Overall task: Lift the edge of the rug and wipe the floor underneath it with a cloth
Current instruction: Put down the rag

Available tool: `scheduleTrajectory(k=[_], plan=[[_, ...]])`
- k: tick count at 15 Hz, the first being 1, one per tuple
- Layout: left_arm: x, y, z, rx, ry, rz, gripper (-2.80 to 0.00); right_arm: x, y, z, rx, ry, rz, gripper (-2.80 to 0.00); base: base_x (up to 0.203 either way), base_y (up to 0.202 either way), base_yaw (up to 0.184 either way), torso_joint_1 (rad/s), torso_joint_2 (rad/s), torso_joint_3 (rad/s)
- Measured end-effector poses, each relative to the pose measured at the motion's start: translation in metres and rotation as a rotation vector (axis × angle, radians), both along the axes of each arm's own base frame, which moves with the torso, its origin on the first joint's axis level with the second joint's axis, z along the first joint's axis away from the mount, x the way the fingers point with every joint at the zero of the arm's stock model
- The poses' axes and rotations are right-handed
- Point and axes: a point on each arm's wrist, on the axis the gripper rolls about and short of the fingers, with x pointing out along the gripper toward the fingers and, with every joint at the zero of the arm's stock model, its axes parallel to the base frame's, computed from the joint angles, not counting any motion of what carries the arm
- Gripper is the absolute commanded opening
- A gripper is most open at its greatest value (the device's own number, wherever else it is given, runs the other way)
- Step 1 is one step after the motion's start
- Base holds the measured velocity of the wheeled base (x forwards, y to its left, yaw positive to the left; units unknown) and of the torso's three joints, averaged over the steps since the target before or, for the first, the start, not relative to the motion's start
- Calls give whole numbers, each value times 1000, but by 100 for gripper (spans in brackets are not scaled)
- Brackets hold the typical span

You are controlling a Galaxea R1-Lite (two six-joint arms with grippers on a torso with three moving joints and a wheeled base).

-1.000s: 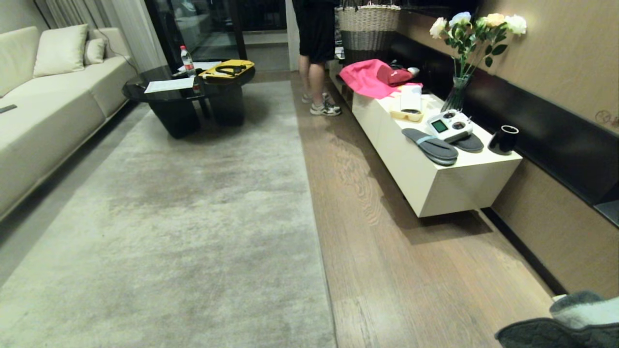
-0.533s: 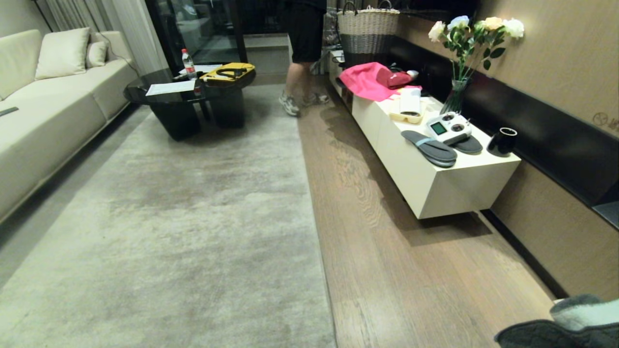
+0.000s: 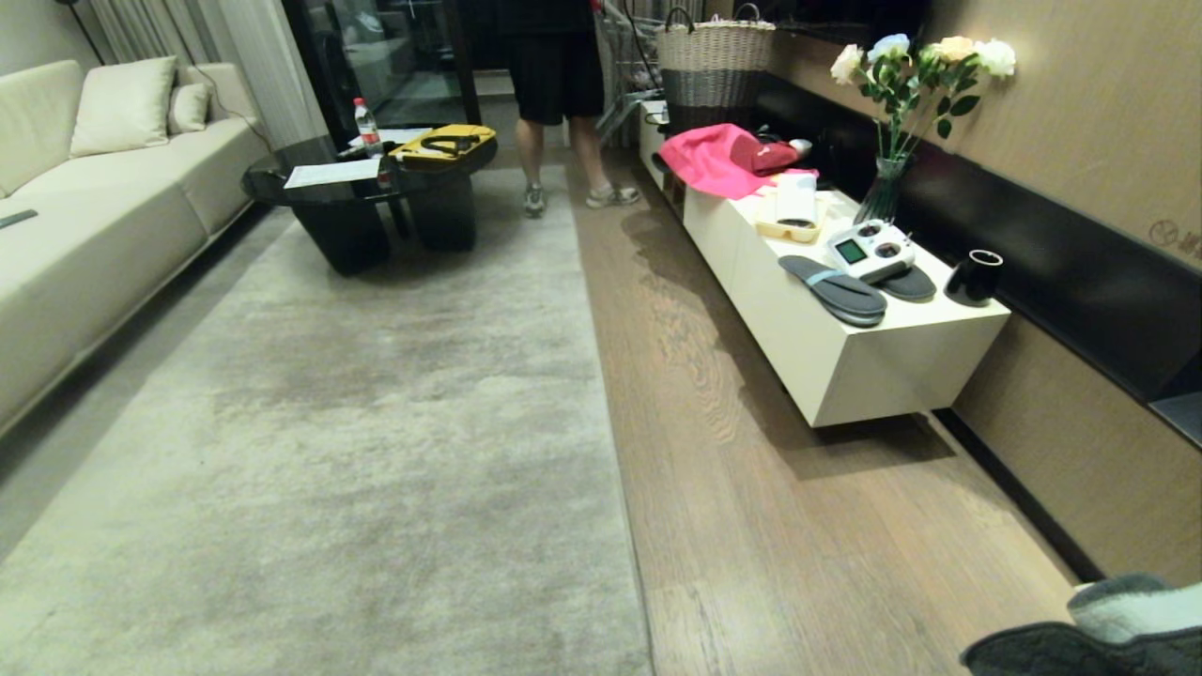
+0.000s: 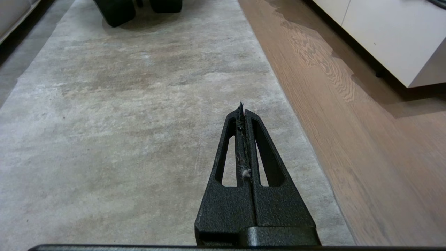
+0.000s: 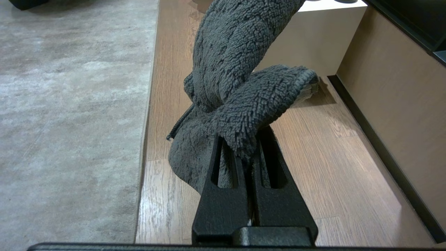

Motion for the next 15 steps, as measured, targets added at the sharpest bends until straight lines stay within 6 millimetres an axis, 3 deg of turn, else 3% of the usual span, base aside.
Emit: scheduleTrajectory(k=[15], plan=[[0,0,0,0,0,2,-280,0,0,0,0,0,-1,-280,0,0,0,0,0,0]])
